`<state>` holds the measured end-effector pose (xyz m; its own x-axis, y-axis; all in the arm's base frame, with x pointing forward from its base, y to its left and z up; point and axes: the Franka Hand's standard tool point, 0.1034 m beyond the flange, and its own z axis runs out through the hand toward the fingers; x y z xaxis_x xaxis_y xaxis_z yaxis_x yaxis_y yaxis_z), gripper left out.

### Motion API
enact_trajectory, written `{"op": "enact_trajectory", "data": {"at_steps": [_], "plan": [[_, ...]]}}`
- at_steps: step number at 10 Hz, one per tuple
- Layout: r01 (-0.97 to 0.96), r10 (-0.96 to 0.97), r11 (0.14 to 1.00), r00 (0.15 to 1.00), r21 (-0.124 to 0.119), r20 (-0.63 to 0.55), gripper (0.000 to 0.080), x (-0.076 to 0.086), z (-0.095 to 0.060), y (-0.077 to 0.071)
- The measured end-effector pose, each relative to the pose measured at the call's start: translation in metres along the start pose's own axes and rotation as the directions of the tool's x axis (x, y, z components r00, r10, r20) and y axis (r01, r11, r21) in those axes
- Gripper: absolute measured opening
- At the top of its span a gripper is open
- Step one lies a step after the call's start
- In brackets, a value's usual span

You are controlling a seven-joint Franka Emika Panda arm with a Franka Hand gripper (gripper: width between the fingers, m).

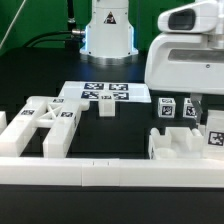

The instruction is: Assemble chair

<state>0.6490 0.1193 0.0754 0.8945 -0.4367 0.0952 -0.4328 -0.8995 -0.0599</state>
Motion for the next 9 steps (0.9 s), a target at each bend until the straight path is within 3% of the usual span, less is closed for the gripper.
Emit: {"op": "enact_trajectory", "data": {"at_steps": [4,6,7,9], "plan": [[-0.241,0.241,0.970,0.970,0.002,0.003,0.0287,0.0010,-0.0002,0.0012],[-0.416,0.416,0.909,0.909,0.003,0.008,0.0287,0.0001,-0.0002,0.0018],[-0.578,0.578,0.816,0.816,0.012,0.018,0.0287,-0.0031,-0.0008,0.0020],[-0.774,0.774,0.633,0.633,0.004,0.029,0.0287,-0.0047,-0.0014,0.0019]]}}
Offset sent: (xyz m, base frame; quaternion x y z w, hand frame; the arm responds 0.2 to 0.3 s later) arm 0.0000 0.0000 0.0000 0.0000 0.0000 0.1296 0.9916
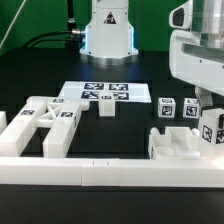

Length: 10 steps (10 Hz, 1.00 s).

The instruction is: Assemble chair

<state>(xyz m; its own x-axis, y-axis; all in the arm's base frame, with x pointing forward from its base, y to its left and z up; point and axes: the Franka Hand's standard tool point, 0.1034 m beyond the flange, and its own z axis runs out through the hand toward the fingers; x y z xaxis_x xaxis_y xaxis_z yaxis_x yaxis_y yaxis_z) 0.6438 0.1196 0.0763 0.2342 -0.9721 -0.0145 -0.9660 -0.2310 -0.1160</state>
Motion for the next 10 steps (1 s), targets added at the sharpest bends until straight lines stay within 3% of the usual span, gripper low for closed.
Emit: {"op": "enact_trajectory", "data": {"at_steps": [3,5,8,10], "plan": [[-0.076,0.076,0.997,0.997,-0.002,0.004,0.0297,-0.0007,0.0008,0.0004],[-0.009,0.009,1.000,1.000,-0.006,0.004,0.0610,-0.0039,0.0013,0.0007],[0.213,-0.213,0.977,0.977,-0.006,0.005,0.0648,-0.0033,0.0024,0.0012],[0.429,-0.429,0.903,0.903,-0.011,0.009,0.0648,-0.0047,0.0030,0.0017]]}}
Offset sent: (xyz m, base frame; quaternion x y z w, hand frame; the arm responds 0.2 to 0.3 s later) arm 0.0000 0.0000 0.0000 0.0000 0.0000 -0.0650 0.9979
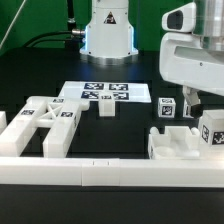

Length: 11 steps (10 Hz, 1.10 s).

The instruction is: Assemble chair

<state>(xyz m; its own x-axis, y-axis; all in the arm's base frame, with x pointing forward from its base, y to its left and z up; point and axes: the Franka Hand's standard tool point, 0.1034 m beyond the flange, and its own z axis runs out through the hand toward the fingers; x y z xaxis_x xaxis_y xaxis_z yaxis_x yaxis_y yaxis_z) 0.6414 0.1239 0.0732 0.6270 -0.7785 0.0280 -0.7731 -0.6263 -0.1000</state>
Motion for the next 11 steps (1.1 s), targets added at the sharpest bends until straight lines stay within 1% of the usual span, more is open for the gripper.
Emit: {"op": "enact_trajectory", "data": {"at_steps": [2,3,4,6,7,8,9,10,11], "plan": [[0.208,-0.208,0.978,0.978,-0.004,0.009,0.0648,-0.0005,-0.0014,-0.0035],[0.315,-0.315,0.949,0.949,-0.005,0.014,0.0648,0.0014,-0.0026,-0.0053],[0.375,-0.375,0.927,0.927,-0.007,0.020,0.0648,0.0010,-0.0034,-0.0060],[0.525,-0.525,0.851,0.851,-0.012,0.023,0.0648,0.0020,-0.0026,-0.0043],[0.608,-0.607,0.794,0.794,-0.018,0.024,0.0648,0.0027,-0.0021,-0.0031],[0.652,-0.652,0.758,0.758,-0.025,0.024,0.0648,0.0033,-0.0023,-0.0029],[0.715,-0.715,0.699,0.699,-0.031,0.020,0.0648,0.0044,-0.0021,-0.0025],[0.749,-0.749,0.661,0.662,-0.032,0.019,0.0648,0.0046,-0.0017,-0.0022],[0.786,-0.785,0.618,0.619,-0.038,0.020,0.0619,0.0055,-0.0017,-0.0018]]}}
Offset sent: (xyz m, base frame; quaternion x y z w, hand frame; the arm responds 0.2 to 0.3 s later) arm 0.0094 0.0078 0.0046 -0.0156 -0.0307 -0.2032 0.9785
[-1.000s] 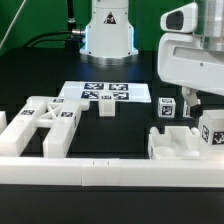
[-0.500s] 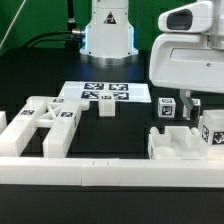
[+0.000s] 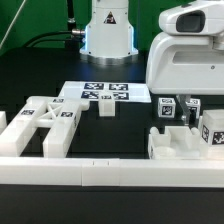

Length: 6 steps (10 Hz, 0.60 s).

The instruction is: Assemble chair

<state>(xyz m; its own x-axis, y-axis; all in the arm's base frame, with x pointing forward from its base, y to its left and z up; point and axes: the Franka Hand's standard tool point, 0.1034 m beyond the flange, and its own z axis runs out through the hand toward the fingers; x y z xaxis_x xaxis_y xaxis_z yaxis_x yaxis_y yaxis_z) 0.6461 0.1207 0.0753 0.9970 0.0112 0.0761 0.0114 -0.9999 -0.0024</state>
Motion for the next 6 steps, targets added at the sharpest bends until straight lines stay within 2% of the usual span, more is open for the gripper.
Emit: {"op": "enact_trajectory", "data": {"at_steps": [1,2,3,4,5,6], "plan": [[0.050,-0.050,0.999,0.999,-0.001,0.000,0.0619,0.0002,0.0000,0.0010],[0.030,-0.030,1.000,1.000,0.000,0.000,0.0441,0.0001,0.0000,0.0009],[0.017,-0.017,1.000,1.000,0.000,0.000,0.0441,0.0002,-0.0001,0.0008],[0.006,-0.006,1.000,1.000,0.000,0.000,0.0284,0.0003,-0.0001,0.0009],[0.006,-0.006,1.000,1.000,0.000,0.000,0.0285,0.0003,-0.0001,0.0010],[-0.078,0.078,0.997,0.997,0.009,-0.001,0.0285,0.0004,-0.0001,0.0007]]}}
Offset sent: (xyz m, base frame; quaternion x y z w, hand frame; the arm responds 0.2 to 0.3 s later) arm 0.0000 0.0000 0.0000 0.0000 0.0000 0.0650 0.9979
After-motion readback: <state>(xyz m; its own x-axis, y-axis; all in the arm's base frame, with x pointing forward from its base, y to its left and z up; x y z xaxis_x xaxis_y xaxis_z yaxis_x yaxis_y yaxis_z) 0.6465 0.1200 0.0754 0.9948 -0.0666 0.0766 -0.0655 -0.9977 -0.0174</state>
